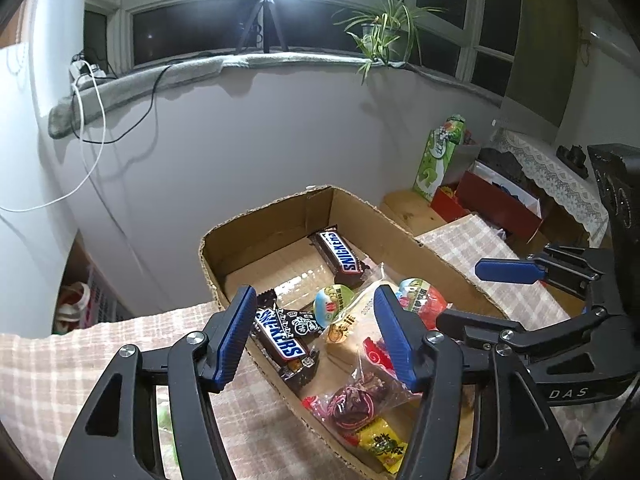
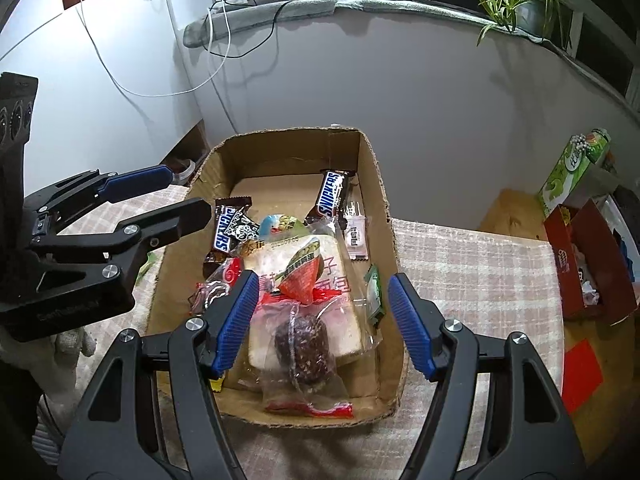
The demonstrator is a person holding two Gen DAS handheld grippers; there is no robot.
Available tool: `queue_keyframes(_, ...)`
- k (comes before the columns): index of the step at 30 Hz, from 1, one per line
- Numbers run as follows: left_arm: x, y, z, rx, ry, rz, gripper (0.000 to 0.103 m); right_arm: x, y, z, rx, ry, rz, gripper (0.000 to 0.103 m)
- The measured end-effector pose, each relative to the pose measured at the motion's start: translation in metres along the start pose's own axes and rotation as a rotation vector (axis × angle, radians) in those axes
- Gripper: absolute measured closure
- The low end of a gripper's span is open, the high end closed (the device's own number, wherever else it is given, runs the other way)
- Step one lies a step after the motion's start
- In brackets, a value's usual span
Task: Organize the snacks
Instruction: 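Open both tools to drop the black candy and pouch into the box, then move both open tools back to the green candies on the table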
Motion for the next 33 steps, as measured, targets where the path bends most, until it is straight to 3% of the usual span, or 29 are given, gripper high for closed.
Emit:
queue_keyframes(19,-0.003,0.059,0.002,0.069,0.001,-0.004,0.042,-0.05,0.044,0.008,0.042,0.021,-0.06,0.033)
queue_keyframes(33,-0.069,0.108,0.031,0.091,0.102,-0.059,0.042,-0.132,0.046,0.001,0.018,0.055,-0.232,0.033)
Point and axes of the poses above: each gripper's, at about its wrist camera, not at the fingertips, and y roughly against the way its jaws point, x to its right, z to its underside, the point moved 9 cm from there along -y, roughly the way its jaws point, and after that the axes turned 5 degrees about z, right-handed, at the moved point
